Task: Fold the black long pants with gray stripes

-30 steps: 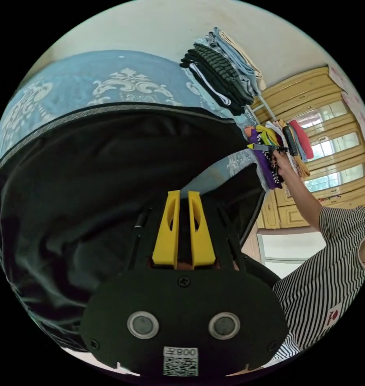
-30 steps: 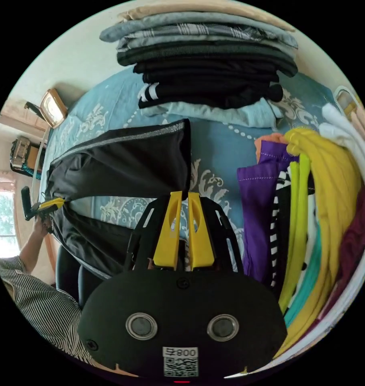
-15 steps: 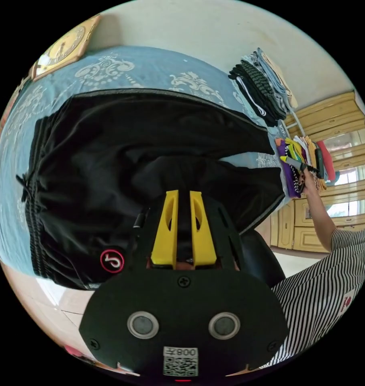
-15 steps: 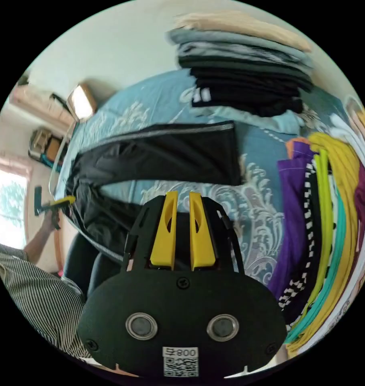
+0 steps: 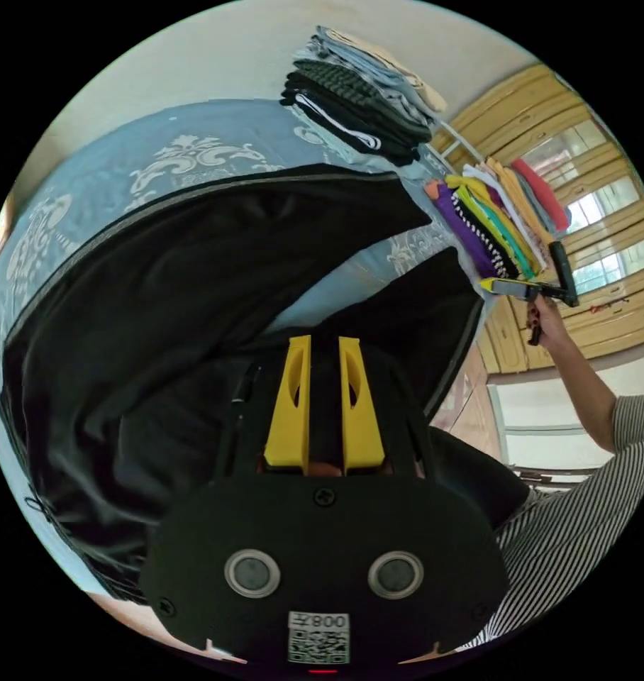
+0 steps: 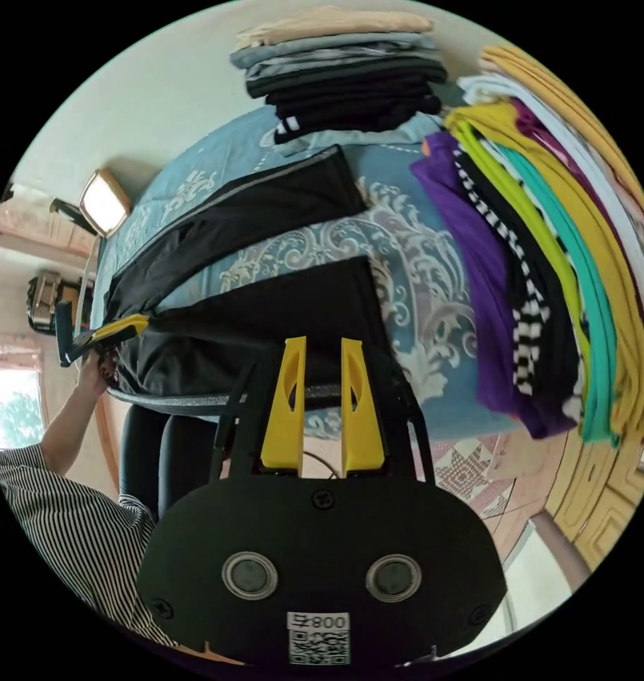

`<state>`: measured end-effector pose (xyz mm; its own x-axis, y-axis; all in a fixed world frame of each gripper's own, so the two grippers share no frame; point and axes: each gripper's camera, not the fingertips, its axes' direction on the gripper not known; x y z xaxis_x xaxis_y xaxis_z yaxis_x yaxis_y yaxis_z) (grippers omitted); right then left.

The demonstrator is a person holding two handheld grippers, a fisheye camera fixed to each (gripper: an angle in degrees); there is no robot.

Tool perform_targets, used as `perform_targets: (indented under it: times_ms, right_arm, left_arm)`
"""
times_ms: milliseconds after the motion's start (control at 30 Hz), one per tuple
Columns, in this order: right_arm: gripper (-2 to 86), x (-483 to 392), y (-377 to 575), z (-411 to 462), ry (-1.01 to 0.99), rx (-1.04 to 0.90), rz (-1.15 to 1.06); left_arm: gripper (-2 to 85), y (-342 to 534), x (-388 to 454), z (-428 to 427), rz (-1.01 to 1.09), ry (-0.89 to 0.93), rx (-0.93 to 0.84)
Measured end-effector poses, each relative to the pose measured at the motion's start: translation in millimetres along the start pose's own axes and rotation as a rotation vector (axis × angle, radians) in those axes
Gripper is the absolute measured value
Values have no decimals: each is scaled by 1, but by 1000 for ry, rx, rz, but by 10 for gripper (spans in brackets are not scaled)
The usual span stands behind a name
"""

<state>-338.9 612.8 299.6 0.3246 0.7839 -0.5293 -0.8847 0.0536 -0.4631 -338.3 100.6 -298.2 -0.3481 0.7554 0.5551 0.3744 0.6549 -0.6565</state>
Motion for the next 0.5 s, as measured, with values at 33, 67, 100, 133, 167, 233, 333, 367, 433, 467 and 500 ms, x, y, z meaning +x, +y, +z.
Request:
perform_targets:
  times_ms: [33, 67, 100, 133, 167, 233, 333, 367, 433, 467, 500]
  right_arm:
    - [87, 5, 6, -2, -1, 0, 13]
    - [89, 13, 16, -6, -7, -2, 36]
    - [91, 19, 25, -8, -11, -4, 52]
    - [91, 22, 28, -9, -16, -5, 57]
    - [93, 26, 34, -11, -29, -9, 67]
    - [93, 28, 37, -16, -54, 6, 70]
    - [92, 20, 27, -25, -15, 30, 16]
    - [91, 17, 18, -26, 0, 25, -10]
    - [88, 10, 4, -23, 39, 19, -50]
    - [84, 7, -4, -18, 93, 7, -60]
    - [79, 7, -10, -11, 130, -22, -52]
  left_arm:
    - [46, -8, 4, 9, 19, -45, -49]
    - [33, -12, 8, 19, 32, -108, -110]
    - [28, -13, 11, 19, 56, -113, -104]
    - [19, -14, 14, 17, 60, -119, -91]
    - [13, -16, 15, 15, 53, -118, -94]
    - [9, -15, 18, 6, 39, -118, -52]
    - [5, -12, 23, -1, 10, -76, -23]
    - [4, -10, 26, 1, 8, -83, -36]
    - [4, -7, 31, 4, 9, -91, -53]
    - [4, -5, 34, 4, 8, -94, -62]
    - [4, -4, 36, 4, 8, -96, -62]
